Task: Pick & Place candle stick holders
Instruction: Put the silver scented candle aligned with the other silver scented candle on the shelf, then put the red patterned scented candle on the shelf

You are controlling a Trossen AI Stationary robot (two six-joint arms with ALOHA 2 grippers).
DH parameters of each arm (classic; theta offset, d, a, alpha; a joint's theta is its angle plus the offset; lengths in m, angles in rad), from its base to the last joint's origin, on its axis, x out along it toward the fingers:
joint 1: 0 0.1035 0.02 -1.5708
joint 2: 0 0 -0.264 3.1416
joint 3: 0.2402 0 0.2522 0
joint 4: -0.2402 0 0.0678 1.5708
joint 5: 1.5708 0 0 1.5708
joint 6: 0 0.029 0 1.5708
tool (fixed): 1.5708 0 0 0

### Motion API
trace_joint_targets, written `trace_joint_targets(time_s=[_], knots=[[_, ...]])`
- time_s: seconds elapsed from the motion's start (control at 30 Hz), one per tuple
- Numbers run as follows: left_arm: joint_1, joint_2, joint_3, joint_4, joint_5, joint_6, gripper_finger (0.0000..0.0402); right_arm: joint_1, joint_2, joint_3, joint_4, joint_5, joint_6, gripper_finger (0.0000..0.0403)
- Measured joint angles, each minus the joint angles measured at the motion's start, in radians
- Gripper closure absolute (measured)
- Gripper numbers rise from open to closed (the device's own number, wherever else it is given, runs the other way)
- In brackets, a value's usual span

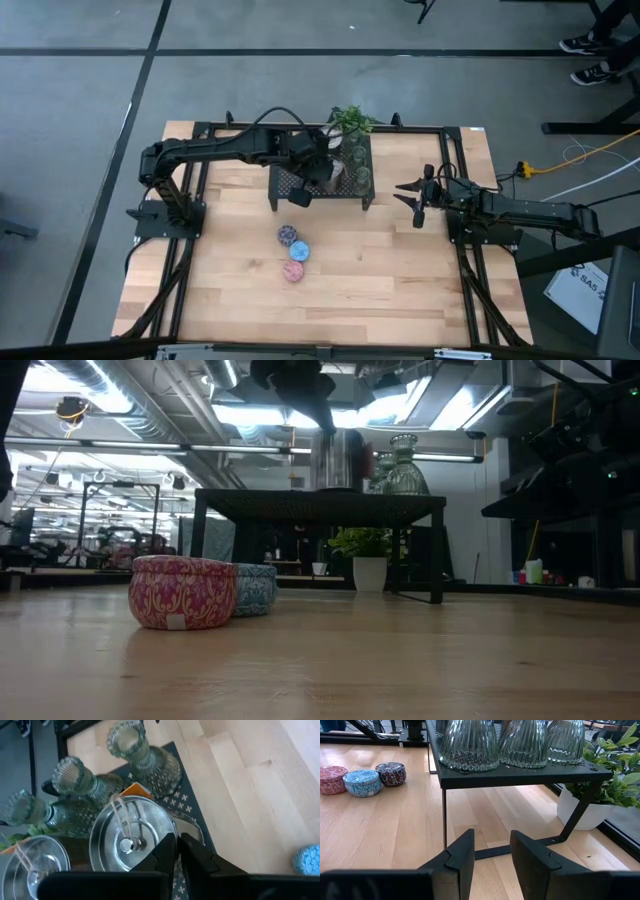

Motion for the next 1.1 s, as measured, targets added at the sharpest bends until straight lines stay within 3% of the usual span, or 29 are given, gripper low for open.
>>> trace_joint_targets(time_s=[0.5, 0.73, 1.1], knots=[[0.0, 0.0, 0.0, 0.017, 0.012, -0.015, 0.0337, 0.0, 0.0, 0.0, 0.0, 0.0, 0.0, 0.0275], [0.0, -0.056, -0.001, 0.045, -0.06, -0.016, 0.0311, 0.0, 0.0, 0.0, 0.0, 0.0, 0.0, 0.0275], [-0.01, -0.103, -0.001, -0.011, 0.068, -0.096, 0.0308, 0.0, 0.0, 0.0, 0.0, 0.0, 0.0, 0.0275]])
